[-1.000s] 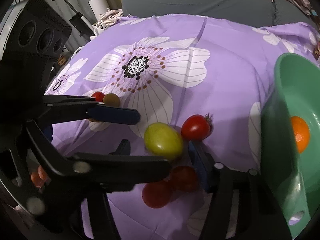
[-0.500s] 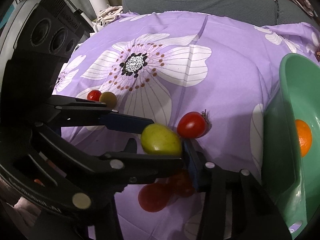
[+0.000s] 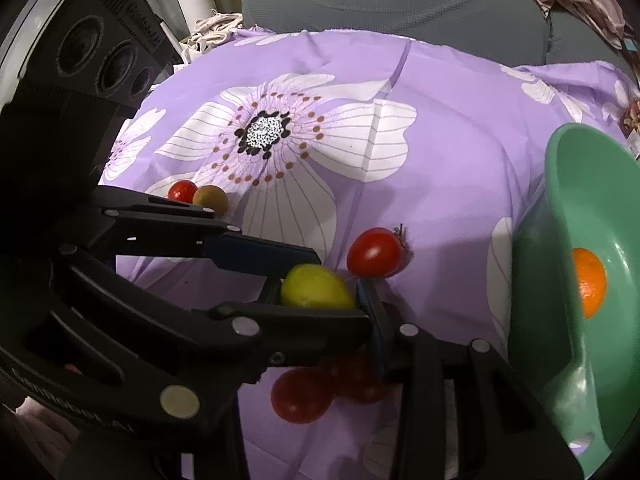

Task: Organize fruits
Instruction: 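Move the left tool down around the yellow-green lemon, then close the left gripper on the yellow-green lemon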

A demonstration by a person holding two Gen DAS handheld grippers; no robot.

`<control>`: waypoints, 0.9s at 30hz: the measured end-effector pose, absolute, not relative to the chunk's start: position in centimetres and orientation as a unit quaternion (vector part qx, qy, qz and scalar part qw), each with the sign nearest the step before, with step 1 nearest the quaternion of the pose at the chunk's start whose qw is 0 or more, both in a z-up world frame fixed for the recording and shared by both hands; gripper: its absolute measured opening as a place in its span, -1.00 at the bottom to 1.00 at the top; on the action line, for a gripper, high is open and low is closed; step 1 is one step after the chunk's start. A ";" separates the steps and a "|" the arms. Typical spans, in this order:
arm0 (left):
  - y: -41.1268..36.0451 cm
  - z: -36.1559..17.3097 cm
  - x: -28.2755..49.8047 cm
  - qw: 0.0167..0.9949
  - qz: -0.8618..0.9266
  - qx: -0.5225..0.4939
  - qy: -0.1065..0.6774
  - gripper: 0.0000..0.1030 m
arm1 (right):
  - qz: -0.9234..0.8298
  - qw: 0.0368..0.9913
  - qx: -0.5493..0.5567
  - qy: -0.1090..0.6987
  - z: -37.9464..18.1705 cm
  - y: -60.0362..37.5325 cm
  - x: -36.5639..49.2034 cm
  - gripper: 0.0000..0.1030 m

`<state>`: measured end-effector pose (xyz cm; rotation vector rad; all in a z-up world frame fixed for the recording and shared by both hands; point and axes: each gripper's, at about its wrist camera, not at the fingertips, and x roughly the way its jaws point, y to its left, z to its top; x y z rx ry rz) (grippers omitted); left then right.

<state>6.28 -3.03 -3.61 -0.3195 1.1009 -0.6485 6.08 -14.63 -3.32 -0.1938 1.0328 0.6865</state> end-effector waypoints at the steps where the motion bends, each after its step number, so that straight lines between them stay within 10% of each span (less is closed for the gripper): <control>1: -3.0 -3.5 6.2 0.792 -0.302 -0.149 0.510 -0.09 | 0.321 0.810 -0.092 0.482 -3.2 -14.7 6.0 -0.24; 27: -2.6 -0.3 -0.4 0.818 -0.293 -0.125 0.479 -0.12 | 0.325 0.846 -0.056 0.419 -0.8 -15.8 -0.8 -0.37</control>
